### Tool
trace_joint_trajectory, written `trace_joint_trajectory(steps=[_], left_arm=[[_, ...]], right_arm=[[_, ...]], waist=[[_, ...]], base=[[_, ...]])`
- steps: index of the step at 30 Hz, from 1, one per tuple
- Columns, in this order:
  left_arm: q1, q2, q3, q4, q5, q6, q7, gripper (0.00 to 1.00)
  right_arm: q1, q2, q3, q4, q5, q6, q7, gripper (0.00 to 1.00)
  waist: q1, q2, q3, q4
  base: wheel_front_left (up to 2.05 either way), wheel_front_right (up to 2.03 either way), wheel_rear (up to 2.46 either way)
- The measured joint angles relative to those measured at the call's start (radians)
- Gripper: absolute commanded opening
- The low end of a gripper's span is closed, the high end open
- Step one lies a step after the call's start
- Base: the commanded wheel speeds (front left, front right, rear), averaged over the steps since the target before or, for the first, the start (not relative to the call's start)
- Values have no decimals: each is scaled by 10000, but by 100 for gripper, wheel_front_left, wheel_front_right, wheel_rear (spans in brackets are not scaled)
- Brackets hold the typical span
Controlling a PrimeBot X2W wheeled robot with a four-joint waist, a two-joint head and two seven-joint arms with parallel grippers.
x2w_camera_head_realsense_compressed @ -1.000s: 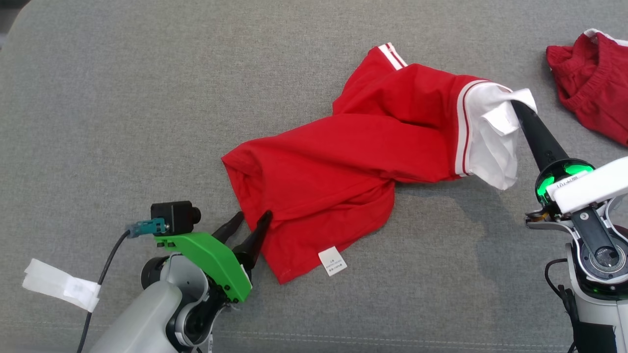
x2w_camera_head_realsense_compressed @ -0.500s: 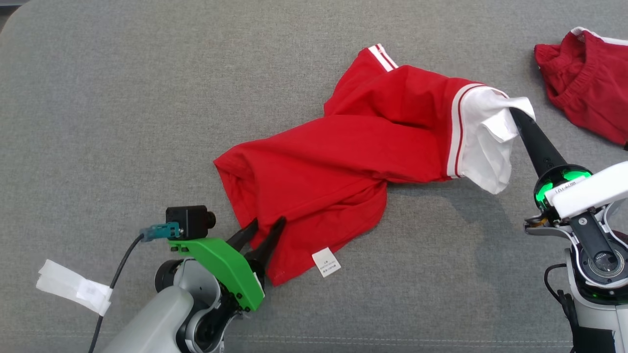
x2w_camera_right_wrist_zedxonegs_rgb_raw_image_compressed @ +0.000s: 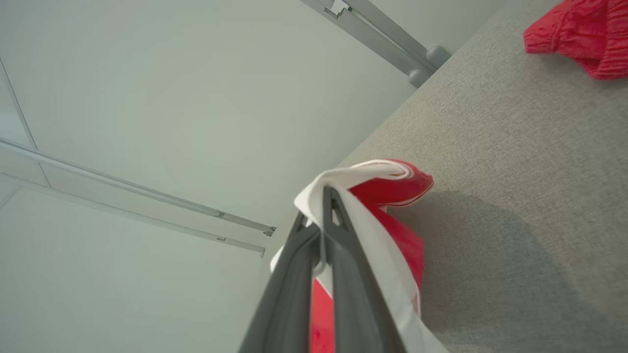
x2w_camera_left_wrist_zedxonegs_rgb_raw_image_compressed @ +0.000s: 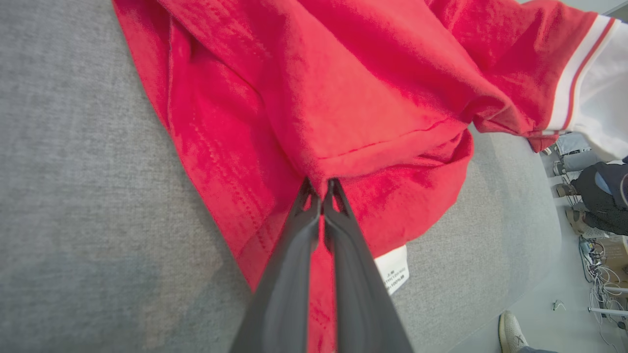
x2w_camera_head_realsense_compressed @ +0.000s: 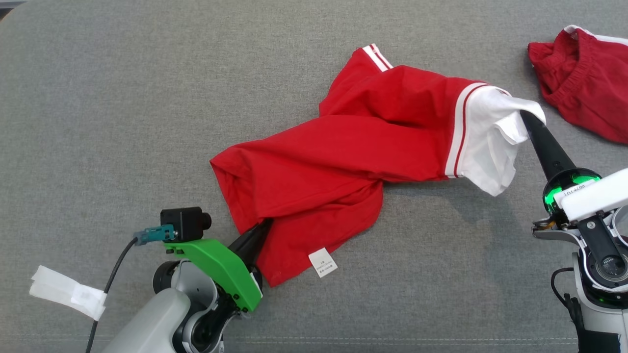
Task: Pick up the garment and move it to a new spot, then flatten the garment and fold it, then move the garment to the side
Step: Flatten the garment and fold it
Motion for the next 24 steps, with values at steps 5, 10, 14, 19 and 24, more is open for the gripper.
trace_joint_trajectory(steps=[5,10,14,19,24], left_arm=[[0,184,178,-165,6,54,-142,0],[0,439,232,-483,125,132,-215,0],[0,591,234,-740,228,142,-213,0],[2,596,234,-840,240,230,-211,0],[12,594,238,-926,240,238,-211,0]], right_arm=[[112,46,-197,182,4,-4,-96,0],[384,59,-401,426,40,-8,-180,0],[662,125,-454,702,79,-10,-236,1],[694,215,-470,1210,90,-10,-395,5],[825,238,-412,1935,90,17,-575,24]], waist=[[0,0,-28,-39],[0,0,-37,-45],[0,0,27,-40],[0,0,68,-51],[0,0,76,-95]], base=[[0,0,0],[0,0,0],[0,0,0],[0,0,0],[0,0,0]])
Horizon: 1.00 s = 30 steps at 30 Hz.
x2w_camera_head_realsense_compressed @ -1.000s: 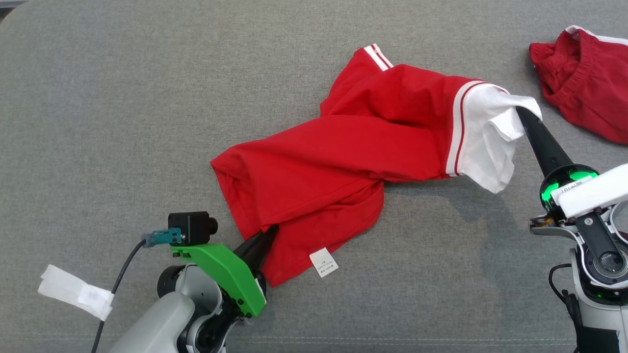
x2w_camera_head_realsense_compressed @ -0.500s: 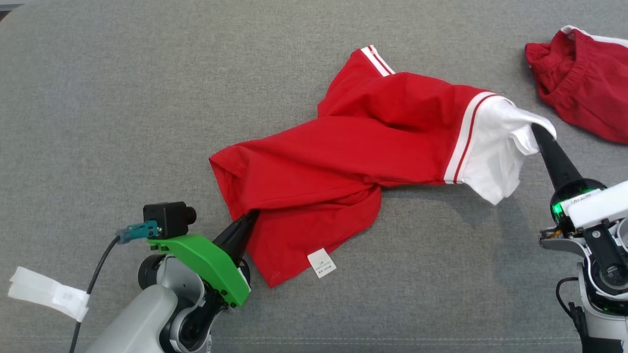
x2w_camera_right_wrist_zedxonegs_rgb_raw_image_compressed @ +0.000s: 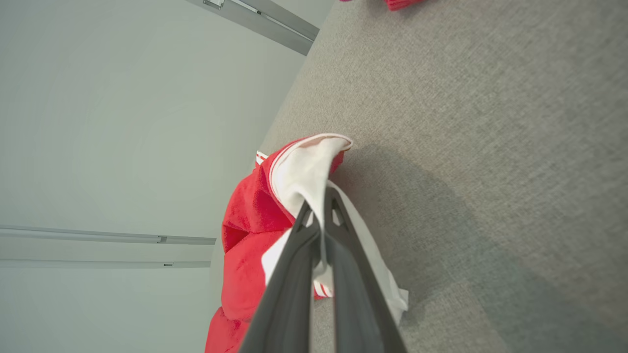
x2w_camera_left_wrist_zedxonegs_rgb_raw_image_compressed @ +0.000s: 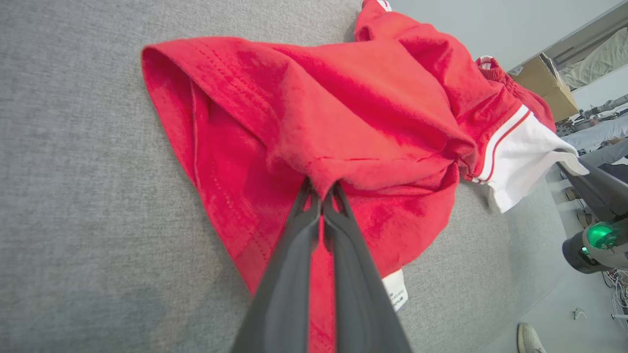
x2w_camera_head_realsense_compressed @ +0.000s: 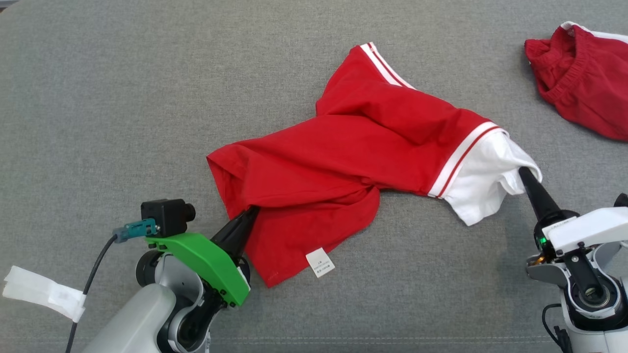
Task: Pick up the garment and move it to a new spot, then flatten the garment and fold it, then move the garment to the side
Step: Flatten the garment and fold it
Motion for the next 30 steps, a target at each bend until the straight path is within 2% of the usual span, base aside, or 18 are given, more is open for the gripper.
trace_joint_trajectory(steps=[2,3,4,6,12,19,23,28,29,30], left_arm=[[18,2,6,-48,0,27,0,0],[25,0,2,-86,0,27,2,0],[27,-4,-8,-121,0,27,13,0],[28,-6,-8,-159,0,75,12,0],[27,282,278,-299,224,100,-107,0],[-449,1409,1145,-1542,579,100,-284,0],[-1134,2405,1580,-2510,936,100,-138,0],[-1237,3173,2008,-3994,957,98,150,0],[-1237,3173,2008,-3994,957,98,150,0],[-1251,3593,2474,-4646,1043,123,234,0]], right_arm=[[80,27,56,293,-4,15,-63,26],[81,31,58,407,-17,36,-117,22],[81,27,50,499,-19,105,-157,17],[81,27,58,658,-33,180,-230,0],[-109,36,-52,529,314,819,-316,0],[-1398,-42,-500,-1193,1902,1720,-10,0],[-1502,-708,-286,-2301,2220,2222,700,0],[-1740,-1352,-407,-4458,2809,2378,1158,0],[-1740,-1352,-407,-4458,2809,2378,1158,0],[-1833,-1394,-803,-5425,3198,2376,1147,0]], waist=[[0,0,-17,-38],[0,0,-19,-56],[0,0,-17,-67],[0,0,-17,-77],[0,0,-195,-84],[0,0,-712,-156],[0,0,-1117,-215],[0,0,-1645,-348],[0,0,-1645,-348],[0,0,-1833,-426]], base=[[0,0,0],[0,0,0],[0,0,0],[0,0,0],[0,0,0],[0,0,0],[0,0,0],[0,0,0],[0,0,0],[0,0,0]])
